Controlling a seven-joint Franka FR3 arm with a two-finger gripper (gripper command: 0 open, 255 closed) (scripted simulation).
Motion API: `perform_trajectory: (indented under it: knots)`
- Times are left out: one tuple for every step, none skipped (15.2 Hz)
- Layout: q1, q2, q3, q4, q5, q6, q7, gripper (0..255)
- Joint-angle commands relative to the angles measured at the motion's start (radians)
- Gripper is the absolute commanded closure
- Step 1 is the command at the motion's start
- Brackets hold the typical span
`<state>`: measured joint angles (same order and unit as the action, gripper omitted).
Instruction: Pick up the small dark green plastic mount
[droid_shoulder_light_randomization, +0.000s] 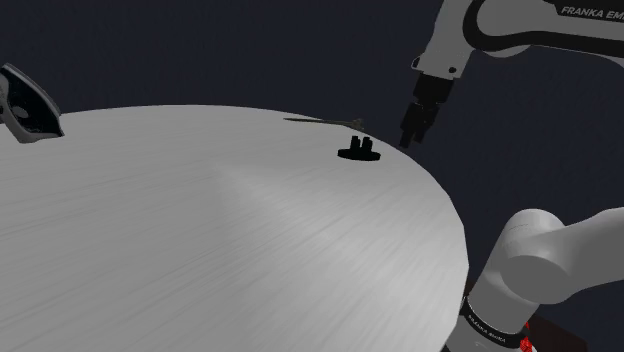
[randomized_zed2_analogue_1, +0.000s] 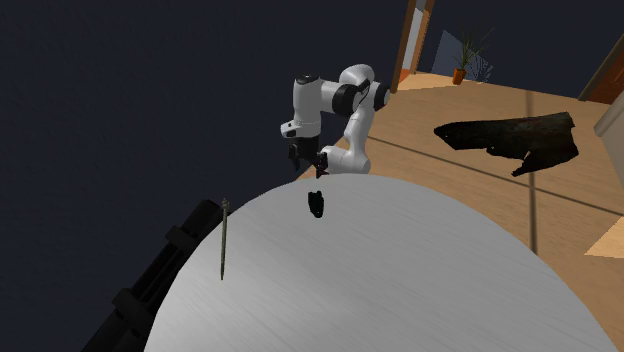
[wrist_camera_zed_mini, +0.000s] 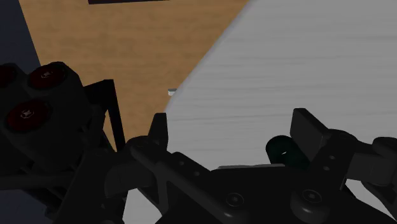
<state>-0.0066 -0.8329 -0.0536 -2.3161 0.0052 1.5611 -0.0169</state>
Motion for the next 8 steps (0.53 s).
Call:
perform_trajectory:
  knots:
    - [0.0,0.0,0.0,0.0,0.0,0.0,0.0,0]
    - [0.005,0.036,0.019,0.027,0.008,0.001,0.019,0]
    - [0.01,0.073,0.037,0.056,0.015,0.002,0.038,0]
    - [0.014,0.11,0.054,0.086,0.021,0.002,0.057,0]
    - [0.018,0.148,0.072,0.117,0.026,0.0,0.076,0]
    - [0.021,0.186,0.089,0.15,0.03,-0.002,0.094,0]
    - [0.024,0.225,0.105,0.184,0.033,-0.005,0.113,0]
    - [0.027,0.264,0.122,0.219,0.036,-0.009,0.132,0]
